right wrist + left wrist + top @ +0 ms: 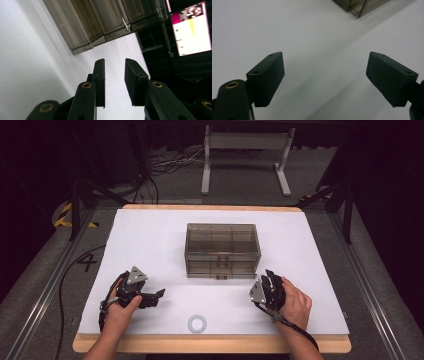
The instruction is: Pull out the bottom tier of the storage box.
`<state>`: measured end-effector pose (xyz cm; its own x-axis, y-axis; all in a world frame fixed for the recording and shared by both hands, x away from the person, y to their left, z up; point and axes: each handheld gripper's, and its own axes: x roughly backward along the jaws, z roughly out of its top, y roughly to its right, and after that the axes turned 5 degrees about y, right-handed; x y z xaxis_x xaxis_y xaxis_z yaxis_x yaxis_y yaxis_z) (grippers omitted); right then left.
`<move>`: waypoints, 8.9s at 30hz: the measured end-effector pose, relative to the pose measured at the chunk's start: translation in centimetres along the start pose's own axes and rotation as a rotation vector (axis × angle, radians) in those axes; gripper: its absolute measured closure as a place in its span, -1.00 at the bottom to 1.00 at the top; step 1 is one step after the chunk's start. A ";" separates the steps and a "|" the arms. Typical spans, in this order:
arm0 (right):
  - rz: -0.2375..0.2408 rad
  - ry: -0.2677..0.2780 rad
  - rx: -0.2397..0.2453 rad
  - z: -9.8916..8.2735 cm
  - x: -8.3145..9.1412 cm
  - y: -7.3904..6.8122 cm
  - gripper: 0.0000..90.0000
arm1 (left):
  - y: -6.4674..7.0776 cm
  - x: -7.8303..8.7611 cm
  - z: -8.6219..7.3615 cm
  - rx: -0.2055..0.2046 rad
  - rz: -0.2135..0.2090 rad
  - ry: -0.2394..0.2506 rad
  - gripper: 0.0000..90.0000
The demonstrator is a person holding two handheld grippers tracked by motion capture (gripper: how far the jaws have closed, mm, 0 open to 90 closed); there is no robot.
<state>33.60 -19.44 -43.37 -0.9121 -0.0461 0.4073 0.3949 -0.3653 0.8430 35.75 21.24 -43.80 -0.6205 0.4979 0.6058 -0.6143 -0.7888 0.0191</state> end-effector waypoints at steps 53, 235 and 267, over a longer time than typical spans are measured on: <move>0.550 0.072 -0.115 4.3 -0.8 7.0 0.55 | -1.2 -0.4 0.1 0.006 -0.005 -0.021 -0.61; 0.980 -0.082 0.174 6.1 -2.5 1.8 0.92 | -1.1 -0.3 -0.5 0.017 0.008 -0.012 -0.64; 0.923 -0.001 0.067 6.9 -0.8 4.2 0.74 | -1.2 -0.1 -0.7 0.020 0.011 -0.013 -0.64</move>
<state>36.70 -14.53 -37.76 -0.2329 -0.2918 0.9277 0.9706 -0.1298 0.2029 36.22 22.38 -44.44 -0.6209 0.4848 0.6160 -0.5976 -0.8013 0.0283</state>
